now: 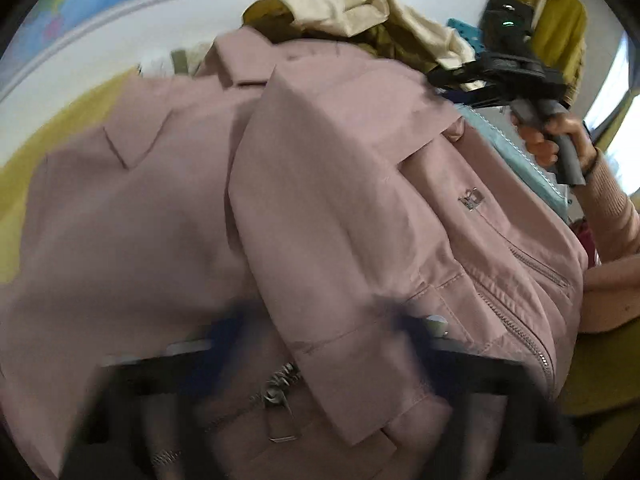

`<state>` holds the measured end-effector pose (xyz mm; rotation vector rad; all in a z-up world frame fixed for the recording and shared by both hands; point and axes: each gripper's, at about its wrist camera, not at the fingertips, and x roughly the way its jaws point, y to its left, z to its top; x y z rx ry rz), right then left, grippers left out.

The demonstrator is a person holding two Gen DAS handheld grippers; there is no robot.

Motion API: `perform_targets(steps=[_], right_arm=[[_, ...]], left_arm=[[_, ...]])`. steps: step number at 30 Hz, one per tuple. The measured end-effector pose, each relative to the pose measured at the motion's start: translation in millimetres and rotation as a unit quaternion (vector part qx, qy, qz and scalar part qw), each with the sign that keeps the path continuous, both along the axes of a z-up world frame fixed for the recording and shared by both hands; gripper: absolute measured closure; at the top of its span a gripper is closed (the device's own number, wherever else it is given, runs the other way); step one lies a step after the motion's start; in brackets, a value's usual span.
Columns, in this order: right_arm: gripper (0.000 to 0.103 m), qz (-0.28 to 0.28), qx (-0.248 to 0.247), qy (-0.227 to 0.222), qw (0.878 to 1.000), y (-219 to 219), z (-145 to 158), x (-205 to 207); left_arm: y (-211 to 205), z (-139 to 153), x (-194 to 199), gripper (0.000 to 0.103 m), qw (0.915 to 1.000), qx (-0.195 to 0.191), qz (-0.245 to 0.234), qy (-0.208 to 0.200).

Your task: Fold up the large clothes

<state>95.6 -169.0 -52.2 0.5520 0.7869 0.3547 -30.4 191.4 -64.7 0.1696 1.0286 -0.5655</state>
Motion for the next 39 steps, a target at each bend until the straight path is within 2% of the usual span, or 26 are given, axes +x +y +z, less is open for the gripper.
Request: perform_targets(steps=[1, 2, 3, 5, 9, 11, 12, 14, 15, 16, 17, 18, 20, 24, 25, 27, 28, 29, 30, 32, 35, 37, 38, 39], right_arm=[[0.054, 0.011, 0.005, 0.007, 1.000, 4, -4, 6], [0.084, 0.017, 0.000, 0.014, 1.000, 8, -8, 10], [0.097, 0.018, -0.006, 0.016, 1.000, 9, -10, 13], [0.099, 0.007, -0.011, 0.008, 1.000, 5, -8, 9], [0.100, -0.021, -0.002, -0.007, 1.000, -16, 3, -5], [0.099, -0.031, -0.016, 0.009, 0.999, -18, -1, -3], [0.098, -0.034, -0.025, 0.023, 0.999, -17, -5, 0], [0.096, -0.032, -0.024, 0.038, 0.998, -15, -11, 2], [0.089, -0.035, -0.028, 0.036, 0.998, -13, -10, 0], [0.086, -0.038, -0.032, 0.033, 0.998, -13, -8, -1], [0.080, -0.039, -0.038, 0.024, 0.998, -12, -3, -6], [0.074, -0.040, -0.041, 0.014, 0.998, -11, 1, -9], [0.071, -0.044, -0.052, 0.004, 0.998, -9, 9, -13], [0.070, -0.044, -0.064, -0.019, 0.997, 0, 22, -16], [0.070, -0.046, -0.066, -0.023, 0.997, 3, 23, -16], [0.070, -0.037, -0.069, -0.031, 0.996, 13, 28, -15], [0.070, -0.032, -0.072, -0.034, 0.996, 18, 30, -14], [0.070, -0.024, -0.075, -0.039, 0.996, 25, 33, -14], [0.070, -0.014, -0.075, -0.045, 0.996, 30, 37, -14], [0.070, 0.002, -0.080, -0.060, 0.995, 42, 45, -14], [0.070, 0.037, -0.092, -0.082, 0.992, 67, 56, -12], [0.069, 0.061, -0.110, -0.094, 0.988, 89, 62, -6], [0.066, 0.072, -0.114, -0.095, 0.986, 101, 63, -1], [0.066, 0.086, -0.116, -0.094, 0.985, 112, 62, 5]], left_arm=[[6, 2, 6, 0.098, 0.9999, -0.008, 0.010, 0.009], [18, 9, 13, 0.099, 0.9995, -0.014, 0.025, 0.008], [24, 14, 17, 0.099, 0.9993, -0.009, 0.036, -0.008], [38, 28, 28, 0.100, 0.9974, 0.009, 0.063, -0.032], [75, 57, 52, 0.099, 0.9885, 0.026, 0.128, -0.076], [89, 60, 65, 0.093, 0.9827, 0.034, 0.163, -0.082], [95, 59, 71, 0.073, 0.9802, 0.040, 0.176, -0.082], [97, 54, 76, 0.045, 0.9846, 0.003, 0.167, -0.051], [97, 50, 71, 0.044, 0.9887, -0.025, 0.143, -0.037], [94, 45, 63, 0.044, 0.9908, -0.025, 0.129, -0.034], [91, 42, 54, 0.039, 0.9921, -0.018, 0.119, -0.034], [89, 38, 41, 0.029, 0.9942, -0.010, 0.103, -0.032], [82, 30, 21, 0.022, 0.9962, -0.008, 0.082, -0.029], [65, 10, 9, 0.020, 0.9976, 0.007, 0.068, -0.007], [62, 4, 11, 0.023, 0.9975, 0.009, 0.070, -0.002], [58, -4, 15, 0.067, 0.9967, 0.019, 0.079, -0.003], [57, -4, 17, 0.074, 0.9964, 0.021, 0.082, -0.005], [58, 2, 20, 0.096, 0.9960, 0.015, 0.087, -0.016], [59, 9, 21, 0.098, 0.9950, 0.019, 0.093, -0.030], [64, 31, 26, 0.098, 0.9912, 0.034, 0.109, -0.067], [77, 61, 43, 0.096, 0.9879, 0.016, 0.123, -0.093], [80, 65, 54, 0.084, 0.9875, 0.022, 0.123, -0.096], [82, 61, 62, 0.065, 0.9878, 0.026, 0.126, -0.088], [83, 54, 71, 0.054, 0.9873, 0.038, 0.133, -0.078]])
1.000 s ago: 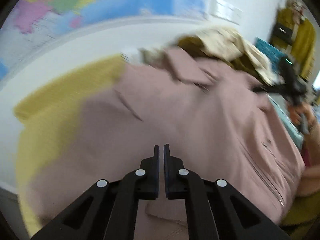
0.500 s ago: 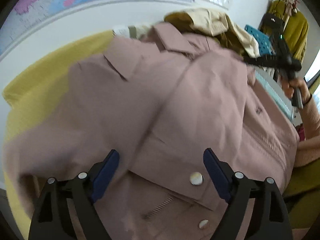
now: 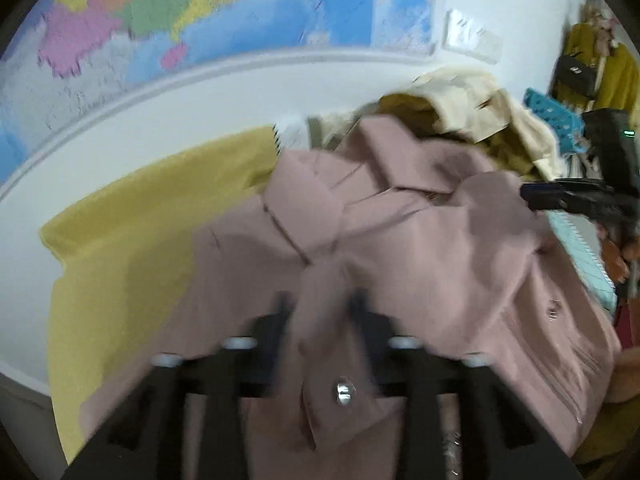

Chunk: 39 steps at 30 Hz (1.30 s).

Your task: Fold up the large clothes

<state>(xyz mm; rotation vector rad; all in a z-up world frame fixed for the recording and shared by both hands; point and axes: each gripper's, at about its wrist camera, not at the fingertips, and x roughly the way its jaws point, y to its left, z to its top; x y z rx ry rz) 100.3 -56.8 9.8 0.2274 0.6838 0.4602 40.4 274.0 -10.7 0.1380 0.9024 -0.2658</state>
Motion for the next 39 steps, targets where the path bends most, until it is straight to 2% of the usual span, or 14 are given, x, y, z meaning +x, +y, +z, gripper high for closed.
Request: perform_targets(steps=[4, 8, 12, 19, 23, 25, 26, 27, 28, 29, 32, 35, 37, 39], right_arm=[[0.066, 0.061, -0.034, 0.016, 0.997, 59, -4, 22], [0.062, 0.129, -0.065, 0.014, 0.989, 123, -5, 34], [0.061, 0.164, -0.101, 0.022, 0.981, 166, -18, 50], [0.078, 0.123, -0.097, 0.055, 0.986, 156, -36, 75], [0.059, 0.114, -0.093, 0.052, 0.988, 149, -31, 68], [0.056, 0.117, -0.096, 0.052, 0.987, 149, -34, 61], [0.056, 0.119, -0.099, 0.054, 0.987, 151, -36, 59], [0.055, 0.119, -0.101, 0.054, 0.986, 150, -38, 59], [0.054, 0.119, -0.101, 0.053, 0.986, 150, -38, 60], [0.052, 0.120, -0.099, 0.054, 0.986, 150, -38, 59], [0.052, 0.117, -0.091, 0.057, 0.987, 143, -39, 55], [0.052, 0.118, -0.083, 0.058, 0.988, 133, -39, 55], [0.052, 0.113, -0.080, 0.058, 0.989, 130, -39, 53], [0.052, 0.111, -0.073, 0.060, 0.989, 122, -40, 50]], left_arm=[[8, -18, 14, 0.046, 0.9993, 0.000, 0.025, 0.028], [33, 8, -13, 0.028, 0.9977, -0.037, 0.047, -0.034], [84, 39, -57, 0.020, 0.9884, -0.043, 0.111, -0.094], [160, 5, -112, 0.020, 0.9795, -0.070, 0.183, -0.044], [158, -29, -141, 0.020, 0.9799, -0.120, 0.157, -0.024], [148, -42, -141, 0.021, 0.9832, -0.095, 0.155, -0.018], [144, -47, -138, 0.035, 0.9841, -0.084, 0.156, -0.011], [143, -53, -133, 0.063, 0.9843, -0.072, 0.161, 0.000], [143, -54, -130, 0.072, 0.9834, -0.059, 0.171, -0.002], [145, -49, -127, 0.098, 0.9831, -0.055, 0.174, -0.008], [150, -15, -122, 0.100, 0.9761, 0.007, 0.213, -0.045], [150, 44, -122, 0.098, 0.9665, 0.060, 0.224, -0.110], [134, 76, -124, 0.083, 0.9635, 0.081, 0.202, -0.156], [117, 85, -124, 0.051, 0.9638, 0.096, 0.176, -0.175]])
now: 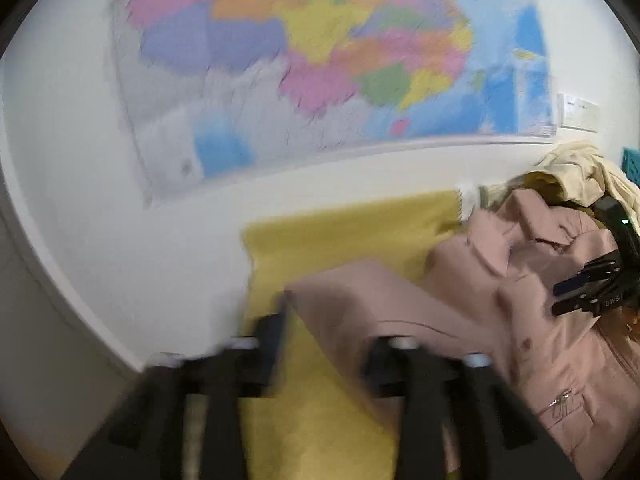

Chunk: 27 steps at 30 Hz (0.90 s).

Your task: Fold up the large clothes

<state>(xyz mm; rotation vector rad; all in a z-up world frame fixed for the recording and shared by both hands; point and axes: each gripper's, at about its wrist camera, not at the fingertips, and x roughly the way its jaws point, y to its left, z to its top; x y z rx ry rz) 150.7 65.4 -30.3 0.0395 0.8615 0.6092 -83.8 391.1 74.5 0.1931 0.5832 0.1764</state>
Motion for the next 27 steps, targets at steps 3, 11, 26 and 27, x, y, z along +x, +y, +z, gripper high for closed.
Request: perform_targets(steps=[3, 11, 26, 27], right_arm=[[0.051, 0.000, 0.001, 0.002, 1.000, -3, -4, -4], [0.045, 0.011, 0.005, 0.001, 1.000, -2, -6, -8], [0.042, 0.001, 0.024, -0.006, 1.000, -8, -2, -19], [0.042, -0.004, 0.031, -0.008, 0.999, -13, 0, -20]], left_arm=[[-13, -22, 3, 0.045, 0.9992, 0.011, -0.014, 0.035], [40, -113, -24, 0.032, 0.9842, -0.124, 0.063, 0.109], [24, 4, -19, 0.101, 0.9919, 0.020, 0.117, -0.046], [10, 13, -18, 0.101, 0.9922, 0.041, 0.102, -0.057]])
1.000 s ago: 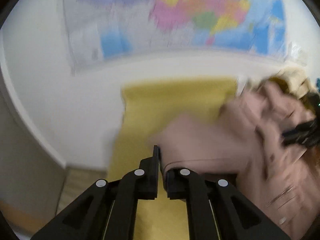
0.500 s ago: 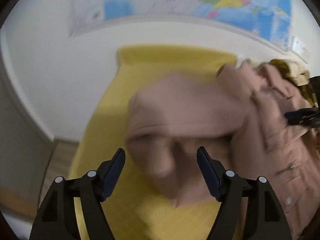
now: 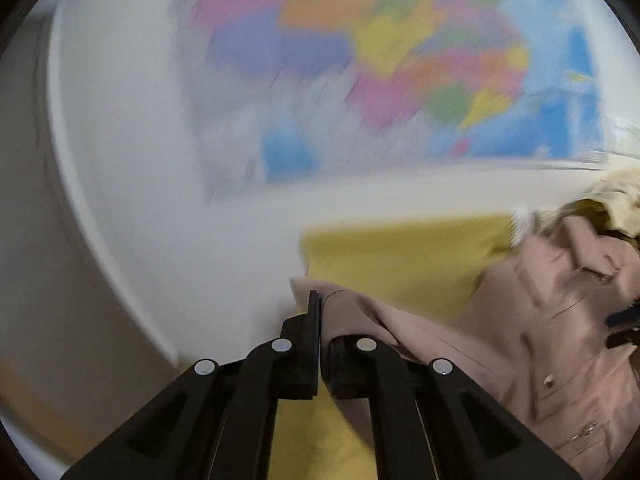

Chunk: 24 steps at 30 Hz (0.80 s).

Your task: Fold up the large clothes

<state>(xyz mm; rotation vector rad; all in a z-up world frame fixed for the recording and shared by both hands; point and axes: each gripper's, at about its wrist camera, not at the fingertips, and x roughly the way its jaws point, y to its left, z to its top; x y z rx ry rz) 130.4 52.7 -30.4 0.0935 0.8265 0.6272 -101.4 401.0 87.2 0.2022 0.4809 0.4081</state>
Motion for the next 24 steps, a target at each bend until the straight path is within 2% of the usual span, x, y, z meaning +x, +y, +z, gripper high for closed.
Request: perform_targets(steps=[1, 3, 6, 7, 8, 9, 10, 11, 12, 13, 15, 16, 18, 19, 20, 21, 22, 23, 24], right_arm=[[0.042, -0.003, 0.006, 0.000, 1.000, -3, 2, -1], [0.042, -0.010, 0.019, -0.004, 1.000, -13, 5, -5], [0.042, -0.024, 0.027, -0.011, 0.999, -26, 9, -12], [0.042, -0.028, 0.030, -0.012, 0.999, -30, 10, -14], [0.042, -0.032, 0.034, -0.013, 0.999, -34, 11, -17], [0.042, -0.038, 0.036, -0.015, 0.998, -38, 13, -19], [0.042, -0.042, 0.038, -0.017, 0.998, -40, 14, -20], [0.041, -0.046, 0.041, -0.018, 0.998, -44, 16, -23], [0.041, -0.051, 0.041, -0.020, 0.998, -48, 18, -26], [0.041, -0.056, 0.041, -0.022, 0.997, -51, 19, -29], [0.039, -0.057, 0.041, -0.025, 0.997, -53, 23, -34], [0.039, -0.058, 0.039, -0.027, 0.997, -52, 25, -36], [0.036, -0.047, 0.037, -0.035, 0.998, -46, 31, -41], [0.036, -0.043, 0.035, -0.042, 0.998, -44, 34, -43], [0.033, -0.036, 0.032, -0.052, 0.998, -38, 38, -45], [0.030, -0.025, 0.034, -0.060, 0.997, -32, 43, -47], [0.029, -0.016, 0.037, -0.064, 0.997, -26, 45, -47], [0.028, -0.002, 0.038, -0.067, 0.997, -17, 48, -46], [0.027, 0.010, 0.036, -0.070, 0.997, -9, 49, -48]], left_arm=[[-23, 13, 2, 0.100, 0.9991, 0.026, -0.032, -0.012], [-57, 21, 9, 0.100, 0.9941, 0.024, -0.105, -0.014], [-108, 8, 24, 0.097, 0.9819, 0.042, -0.185, 0.001], [-126, -2, 32, 0.097, 0.9758, 0.036, -0.215, 0.011], [-136, -10, 40, 0.089, 0.9711, 0.020, -0.237, 0.024], [-147, -23, 51, 0.074, 0.9618, -0.005, -0.268, 0.054], [-152, -34, 56, 0.067, 0.9546, -0.021, -0.288, 0.073], [-161, -48, 62, 0.049, 0.9432, -0.046, -0.314, 0.098], [-166, -60, 67, 0.033, 0.9353, -0.062, -0.326, 0.121], [-165, -68, 69, 0.030, 0.9323, -0.077, -0.328, 0.133], [-149, -69, 62, 0.030, 0.9298, -0.119, -0.328, 0.118], [-133, -62, 53, 0.027, 0.9273, -0.152, -0.329, 0.093], [-101, -46, 32, 0.007, 0.9275, -0.203, -0.313, 0.024], [-82, -38, 18, 0.007, 0.9266, -0.225, -0.301, -0.009], [-71, -34, 11, 0.007, 0.9266, -0.236, -0.292, -0.024], [-55, -33, 2, 0.007, 0.9322, -0.242, -0.267, -0.033], [-43, -35, -2, 0.007, 0.9405, -0.240, -0.239, -0.027], [-35, -41, 1, 0.007, 0.9443, -0.244, -0.221, -0.009], [-33, -49, 7, 0.007, 0.9442, -0.252, -0.212, 0.016]])
